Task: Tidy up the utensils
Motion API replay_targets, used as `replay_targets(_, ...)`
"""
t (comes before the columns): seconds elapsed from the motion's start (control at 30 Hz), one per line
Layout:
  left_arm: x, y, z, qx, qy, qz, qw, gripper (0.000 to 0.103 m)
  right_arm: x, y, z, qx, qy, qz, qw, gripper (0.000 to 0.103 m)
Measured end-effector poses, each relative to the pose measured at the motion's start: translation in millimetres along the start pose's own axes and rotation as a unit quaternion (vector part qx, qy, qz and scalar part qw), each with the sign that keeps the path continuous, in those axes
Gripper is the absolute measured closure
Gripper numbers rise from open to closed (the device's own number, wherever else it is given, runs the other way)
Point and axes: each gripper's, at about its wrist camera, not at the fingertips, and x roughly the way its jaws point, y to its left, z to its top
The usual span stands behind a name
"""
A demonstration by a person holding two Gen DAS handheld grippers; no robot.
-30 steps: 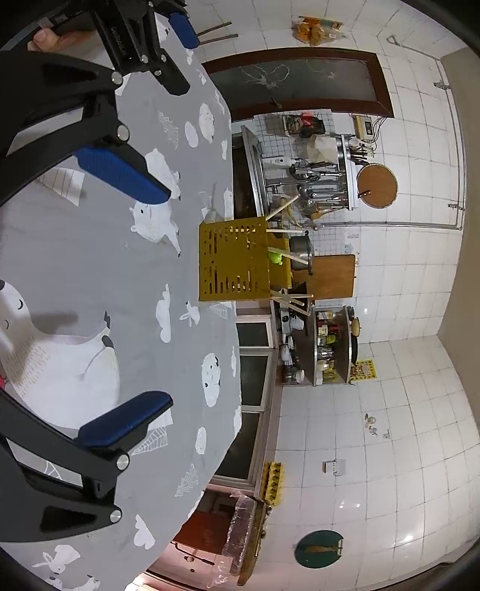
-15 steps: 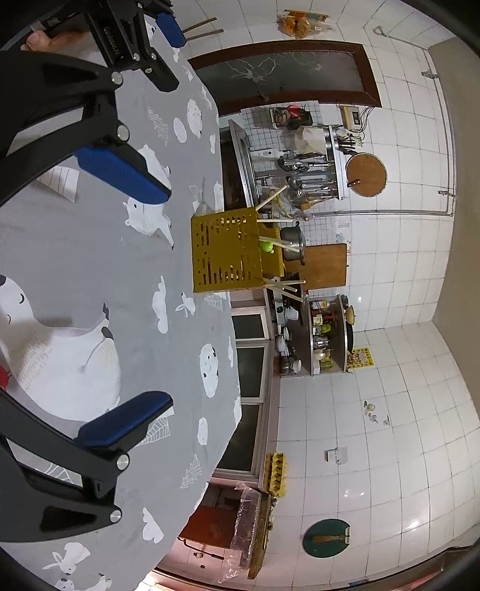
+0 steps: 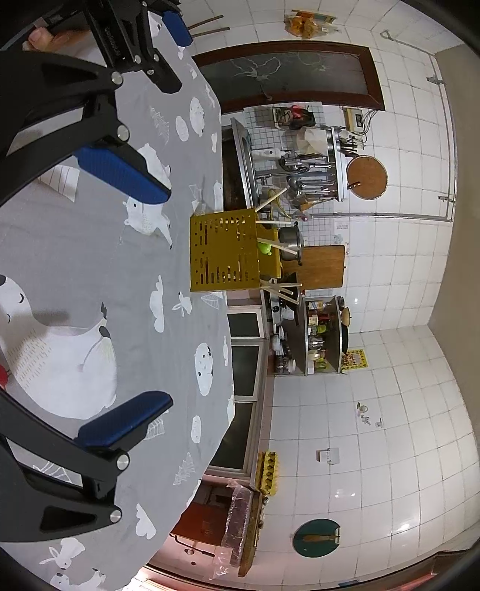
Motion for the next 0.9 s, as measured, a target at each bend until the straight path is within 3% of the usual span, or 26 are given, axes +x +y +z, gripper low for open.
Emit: replay_targets(0.9,0.9,0.2,1.1,0.0,-0.001,-0.001,1.0,0.005,-0.5,-2.5,0.4,-0.004,0.001,-0.007,1.0,0.004)
